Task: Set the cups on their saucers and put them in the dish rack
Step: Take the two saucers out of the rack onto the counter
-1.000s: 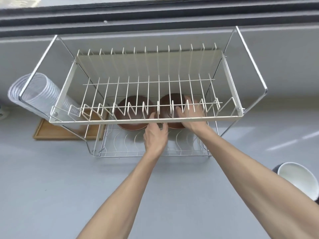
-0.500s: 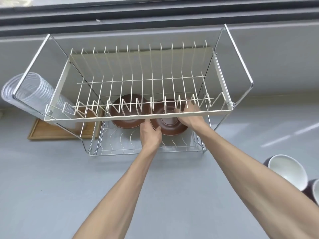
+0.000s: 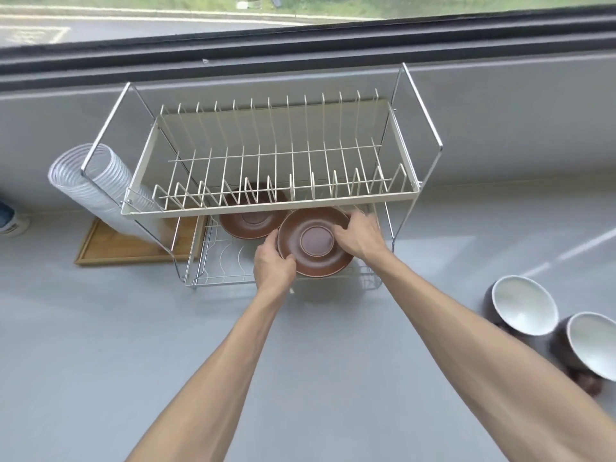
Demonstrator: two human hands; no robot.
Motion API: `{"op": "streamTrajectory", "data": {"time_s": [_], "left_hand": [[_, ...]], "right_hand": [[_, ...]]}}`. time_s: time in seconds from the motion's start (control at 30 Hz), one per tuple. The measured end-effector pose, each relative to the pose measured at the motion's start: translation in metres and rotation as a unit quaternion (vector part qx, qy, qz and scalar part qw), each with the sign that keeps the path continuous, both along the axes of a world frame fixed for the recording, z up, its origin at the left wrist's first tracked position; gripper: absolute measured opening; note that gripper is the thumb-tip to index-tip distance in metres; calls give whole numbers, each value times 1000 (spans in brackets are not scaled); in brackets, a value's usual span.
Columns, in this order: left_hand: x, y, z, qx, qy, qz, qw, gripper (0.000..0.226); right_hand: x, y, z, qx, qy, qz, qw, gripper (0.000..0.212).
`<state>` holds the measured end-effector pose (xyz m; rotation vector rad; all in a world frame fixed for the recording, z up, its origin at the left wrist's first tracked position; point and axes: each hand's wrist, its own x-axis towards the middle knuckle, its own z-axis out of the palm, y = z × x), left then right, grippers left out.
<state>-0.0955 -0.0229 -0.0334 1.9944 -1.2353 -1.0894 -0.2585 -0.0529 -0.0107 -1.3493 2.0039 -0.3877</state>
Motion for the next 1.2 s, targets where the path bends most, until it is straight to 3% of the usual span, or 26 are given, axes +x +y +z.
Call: {"op": "streamTrajectory", "data": {"time_s": [0.2,0.6,0.8,1.1,1.2], "left_hand": [[10,33,20,-21,36,-3,999,66],[-1,100,31,20,50,-53,997,59],[-28,135,20,40,72,-104,991,40],[-88,172,-1,79,78,-201,973,59],[-115,183,-6,88,81,-237,964,56]], "right_hand": [[6,47,9,-10,-14,-22,1000,44],[-14,143,8,-32,-39,-93,994,46],[-42,194,-6,-24,-44,-146,988,45],[-98,266,-28,-9,-69,-250,966,43],[-120,290,-34,-11,-75,-295,952,45]]}}
